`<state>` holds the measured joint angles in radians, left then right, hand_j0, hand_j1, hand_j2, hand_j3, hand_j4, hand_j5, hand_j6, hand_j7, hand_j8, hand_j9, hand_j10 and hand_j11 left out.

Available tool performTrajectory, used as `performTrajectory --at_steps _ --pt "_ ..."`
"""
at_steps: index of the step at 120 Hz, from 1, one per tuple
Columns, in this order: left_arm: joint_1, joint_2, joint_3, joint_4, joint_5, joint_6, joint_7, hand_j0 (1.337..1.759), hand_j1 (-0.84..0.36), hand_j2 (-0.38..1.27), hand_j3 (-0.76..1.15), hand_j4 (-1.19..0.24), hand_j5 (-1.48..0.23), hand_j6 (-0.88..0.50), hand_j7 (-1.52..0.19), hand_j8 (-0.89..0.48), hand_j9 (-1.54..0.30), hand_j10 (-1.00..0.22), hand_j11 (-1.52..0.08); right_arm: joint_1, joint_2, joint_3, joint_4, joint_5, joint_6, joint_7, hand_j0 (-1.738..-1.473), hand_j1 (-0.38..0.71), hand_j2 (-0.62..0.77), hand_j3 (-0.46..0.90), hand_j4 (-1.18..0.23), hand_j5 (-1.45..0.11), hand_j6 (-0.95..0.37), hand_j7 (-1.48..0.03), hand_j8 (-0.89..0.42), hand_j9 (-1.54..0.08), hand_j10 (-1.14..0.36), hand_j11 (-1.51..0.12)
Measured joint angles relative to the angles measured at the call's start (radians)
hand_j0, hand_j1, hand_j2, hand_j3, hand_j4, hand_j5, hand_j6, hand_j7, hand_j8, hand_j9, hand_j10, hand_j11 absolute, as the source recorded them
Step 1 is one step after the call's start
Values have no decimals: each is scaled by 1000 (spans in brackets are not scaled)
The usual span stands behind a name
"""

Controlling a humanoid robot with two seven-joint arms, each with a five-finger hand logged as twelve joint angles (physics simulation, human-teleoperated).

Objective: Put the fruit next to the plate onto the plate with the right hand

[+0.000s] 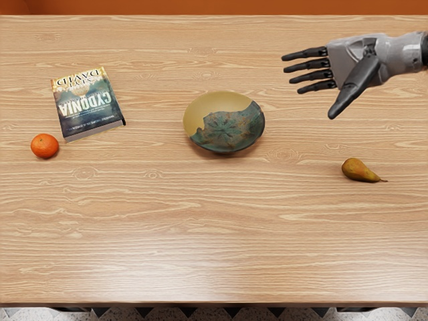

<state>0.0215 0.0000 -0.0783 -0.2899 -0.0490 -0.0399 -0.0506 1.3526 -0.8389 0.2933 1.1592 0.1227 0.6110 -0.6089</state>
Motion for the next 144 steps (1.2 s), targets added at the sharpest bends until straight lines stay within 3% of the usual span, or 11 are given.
performTrajectory --at_steps 23,32,42,58,80,93,114,144 --pt "0 0 0 0 0 0 0 1658 349 0 0 0 0 0 0 0 0 0 0 31 12 -47 -27 -84 0 -2 -1658 -319 -5 0 -25 -32 -25 -32 -25 -32 -25 -32" --pt "0 0 0 0 0 0 0 1658 349 0 0 0 0 0 0 0 0 0 0 191 39 -274 -33 -118 -9 -2 -1658 -316 -6 0 -28 -36 -28 -36 -28 -36 -27 -35" --pt "0 0 0 0 0 0 0 1658 349 0 0 0 0 0 0 0 0 0 0 341 97 -550 -17 -137 -190 -2 -1658 -317 -6 0 -27 -35 -27 -34 -27 -34 -27 -34" --pt "0 0 0 0 0 0 0 1658 349 0 0 0 0 0 0 0 0 0 0 433 143 -786 138 -154 -598 -2 -1658 -318 -6 0 -27 -34 -27 -34 -27 -34 -27 -34" --pt "0 0 0 0 0 0 0 1658 349 0 0 0 0 0 0 0 0 0 0 470 201 -941 355 -174 -995 -2 -1658 -316 -5 0 -29 -36 -30 -36 -29 -36 -29 -36" --pt "0 0 0 0 0 0 0 1658 349 0 0 0 0 0 0 0 0 0 0 474 219 -982 430 -180 -1138 -2 -1658 -316 -5 0 -29 -37 -30 -36 -29 -36 -29 -36" --pt "0 0 0 0 0 0 0 1658 349 0 0 0 0 0 0 0 0 0 0 469 292 -1021 470 -183 -1206 -2 -1658 -313 -6 0 -32 -40 -32 -40 -32 -40 -31 -40" --pt "0 0 0 0 0 0 0 1658 349 0 0 0 0 0 0 0 0 0 0 424 344 -1059 466 -214 -1220 -2 -1658 -252 -16 0 -82 -105 -82 -105 -82 -105 -82 -105"
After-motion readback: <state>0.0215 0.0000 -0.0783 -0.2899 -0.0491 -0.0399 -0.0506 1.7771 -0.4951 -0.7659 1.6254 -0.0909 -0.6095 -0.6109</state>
